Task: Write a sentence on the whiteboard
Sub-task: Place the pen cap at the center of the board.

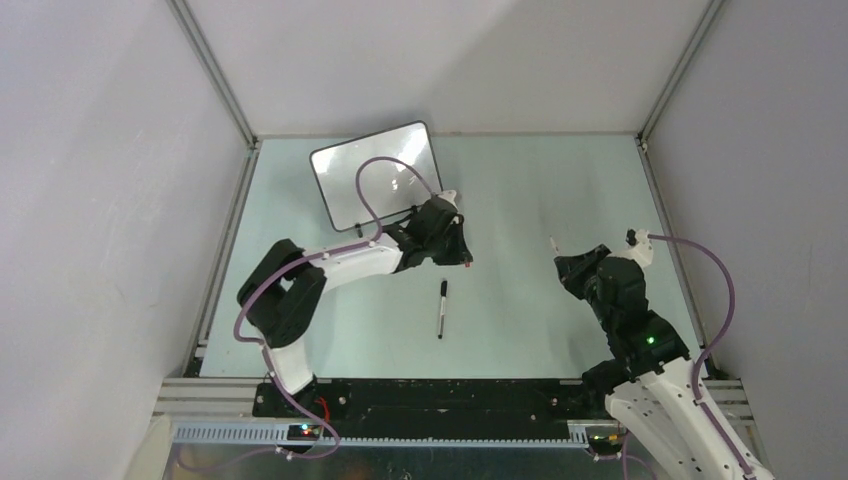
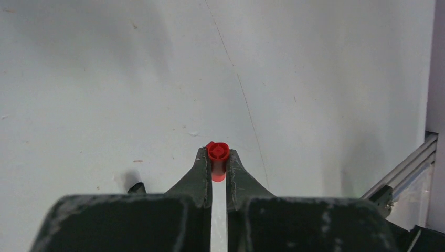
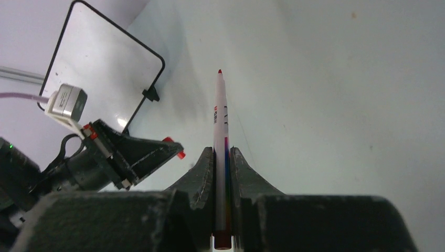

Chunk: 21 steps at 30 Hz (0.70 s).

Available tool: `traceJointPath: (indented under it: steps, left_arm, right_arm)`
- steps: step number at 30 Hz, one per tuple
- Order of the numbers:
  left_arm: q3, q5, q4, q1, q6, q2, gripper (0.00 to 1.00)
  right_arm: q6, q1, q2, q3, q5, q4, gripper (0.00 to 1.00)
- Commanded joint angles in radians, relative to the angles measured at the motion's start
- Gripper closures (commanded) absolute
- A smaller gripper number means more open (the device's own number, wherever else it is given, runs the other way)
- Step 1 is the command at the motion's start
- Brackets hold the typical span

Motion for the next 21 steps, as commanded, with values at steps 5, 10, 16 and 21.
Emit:
traceJointPath:
  steps: [5, 10, 16, 21]
  left_arm:
    - [0.098, -0.044, -0.057, -0.019, 0.041, 0.077, 0.98]
    - [0.134, -0.062, -0.086, -0.035, 0.057, 0.126, 0.93]
    - [0.158, -0.082, -0.113, -0.039, 0.062, 0.152, 0.56]
    - [0.142, -0.162, -0.127, -0.043, 0.087, 0.078, 0.14]
  right_arm:
    - [0.03, -0.037, -0.027, 0.044, -0.165, -0.056, 1.0]
    - [-0.027, -0.099, -0.068, 0.041, -0.243, -0.074, 1.0]
    - [-0.078, -0.153, -0.052, 0.042, -0.299, -0.071, 1.0]
    - [-0.117, -0.157, -0.056, 0.042, -0.351, -0.048, 1.0]
